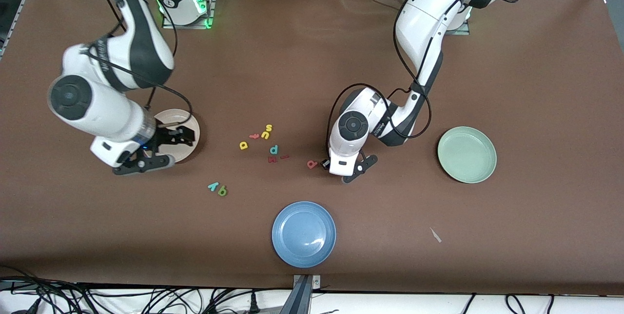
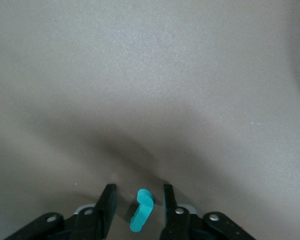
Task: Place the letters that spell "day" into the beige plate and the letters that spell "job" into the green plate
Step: 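Lift the cyan letter with the left gripper while the right gripper reaches letters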
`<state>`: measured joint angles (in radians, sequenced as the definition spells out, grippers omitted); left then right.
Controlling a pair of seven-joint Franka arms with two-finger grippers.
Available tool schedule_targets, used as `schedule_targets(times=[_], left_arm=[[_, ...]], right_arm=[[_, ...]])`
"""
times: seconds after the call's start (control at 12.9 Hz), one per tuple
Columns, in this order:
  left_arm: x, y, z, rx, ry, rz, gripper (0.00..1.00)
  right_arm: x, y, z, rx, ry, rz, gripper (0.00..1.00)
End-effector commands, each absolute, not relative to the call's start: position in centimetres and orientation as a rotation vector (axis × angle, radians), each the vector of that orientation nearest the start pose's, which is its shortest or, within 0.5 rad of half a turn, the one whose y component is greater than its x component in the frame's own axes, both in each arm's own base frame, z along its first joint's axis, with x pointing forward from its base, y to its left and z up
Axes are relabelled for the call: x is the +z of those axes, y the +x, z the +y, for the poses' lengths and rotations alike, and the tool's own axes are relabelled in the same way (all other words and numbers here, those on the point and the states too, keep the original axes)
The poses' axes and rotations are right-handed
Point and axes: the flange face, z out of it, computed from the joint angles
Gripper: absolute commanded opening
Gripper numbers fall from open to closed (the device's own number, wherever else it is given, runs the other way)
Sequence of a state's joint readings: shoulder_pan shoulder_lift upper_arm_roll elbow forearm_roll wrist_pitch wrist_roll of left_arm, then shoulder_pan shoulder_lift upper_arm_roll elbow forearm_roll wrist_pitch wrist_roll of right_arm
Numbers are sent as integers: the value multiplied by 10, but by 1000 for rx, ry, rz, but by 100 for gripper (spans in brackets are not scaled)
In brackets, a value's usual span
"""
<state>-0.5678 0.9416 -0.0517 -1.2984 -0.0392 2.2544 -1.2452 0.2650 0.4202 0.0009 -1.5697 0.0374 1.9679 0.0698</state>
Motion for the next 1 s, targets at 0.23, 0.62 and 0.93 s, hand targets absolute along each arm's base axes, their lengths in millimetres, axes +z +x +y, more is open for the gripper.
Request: schedule_targets(times=[0.23, 0.62, 0.93], left_arm=[[170, 615, -431, 61, -3013, -1051, 14], [168, 615, -430, 62, -3012, -1038, 0], [216, 628, -411, 43, -2984, -1005, 0]], right_arm=[[327, 655, 224, -61, -3066, -251, 99], [271, 627, 257, -96, -3062, -153, 99], [236, 600, 256, -89, -3055, -148, 99]])
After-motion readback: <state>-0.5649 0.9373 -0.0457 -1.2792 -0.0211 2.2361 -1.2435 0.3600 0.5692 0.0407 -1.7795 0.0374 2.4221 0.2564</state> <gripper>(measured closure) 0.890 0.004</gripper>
